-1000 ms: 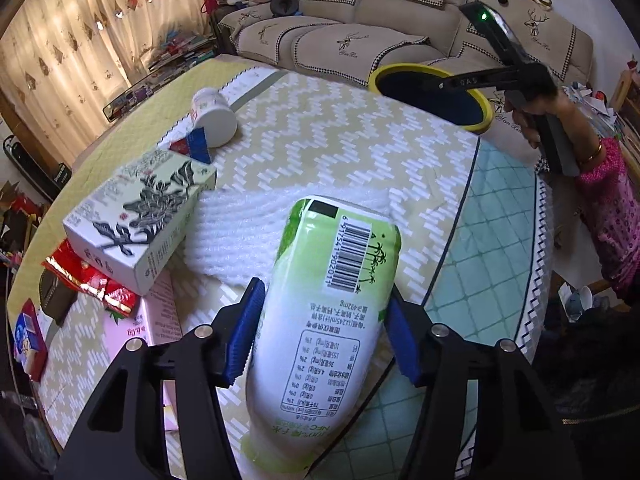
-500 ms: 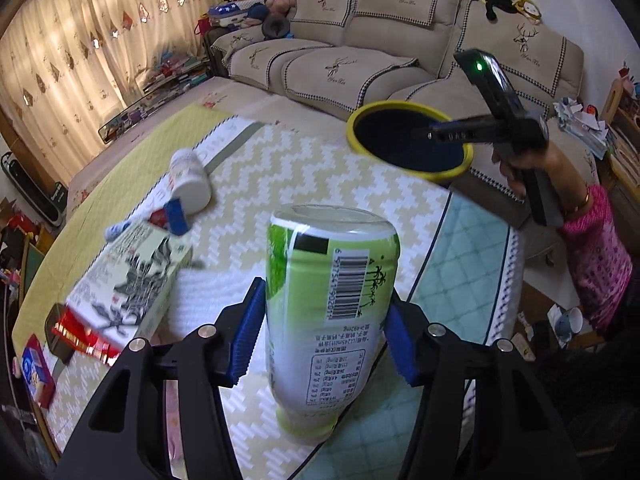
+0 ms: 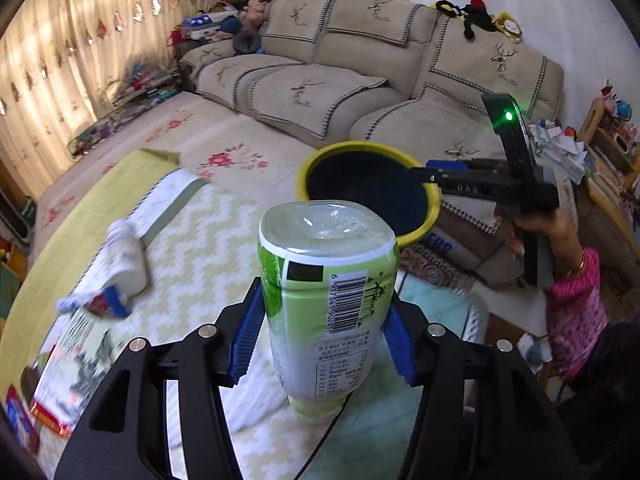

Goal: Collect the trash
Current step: 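Carry the bottle over the yellow bin and open the left gripper, then grasp the white foam netting with the right gripper and lift it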

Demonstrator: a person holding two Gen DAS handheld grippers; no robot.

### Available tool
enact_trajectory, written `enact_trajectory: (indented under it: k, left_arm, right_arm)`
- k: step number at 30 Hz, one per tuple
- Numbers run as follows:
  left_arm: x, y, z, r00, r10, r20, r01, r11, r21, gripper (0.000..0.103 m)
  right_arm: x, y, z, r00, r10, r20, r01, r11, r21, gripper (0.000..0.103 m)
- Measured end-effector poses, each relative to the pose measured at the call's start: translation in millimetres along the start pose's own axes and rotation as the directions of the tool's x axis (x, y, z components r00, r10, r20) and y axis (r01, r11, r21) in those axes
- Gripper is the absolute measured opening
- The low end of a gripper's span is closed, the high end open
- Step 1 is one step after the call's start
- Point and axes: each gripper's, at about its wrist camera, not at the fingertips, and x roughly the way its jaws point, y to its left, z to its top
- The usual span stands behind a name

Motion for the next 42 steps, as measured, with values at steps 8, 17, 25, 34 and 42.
enact_trajectory:
  k: [8, 17, 25, 34, 42]
  left_arm:
    - [43, -30, 72, 0.998, -0.044, 0.038, 0.043, 0.999, 0.023, 0.055]
    - [134, -53, 134, 0.998, -0.049, 0.033, 0.049, 0.999, 0.009, 0.055]
    - [181, -59, 149, 0.999, -0.043, 0.016, 0.044, 0.998, -0.039, 0.062]
    - [75, -32, 92, 0.991, 0.036, 0.132, -0.015, 0.987, -0.159, 0.073]
    - [-56, 16, -22, 0.906, 0.363, 0.219, -0.274, 0.895, -0.353, 0.084]
  right_arm:
    - [-15, -44, -5, 0.998, -0.064, 0.028, 0.062, 0.995, 0.072, 0.044]
    - [-15, -85, -17, 0.995, -0.102, 0.0, 0.101, 0.985, 0.138, 0.044]
    - [-17, -96, -20, 0.994, -0.106, -0.001, 0.105, 0.981, 0.161, 0.047]
    - [-12, -67, -22, 0.999, -0.048, -0.008, 0.048, 0.992, 0.112, 0.047]
    - [-1, 28, -19, 0.996, 0.08, -0.05, -0.084, 0.994, -0.066, 0.048]
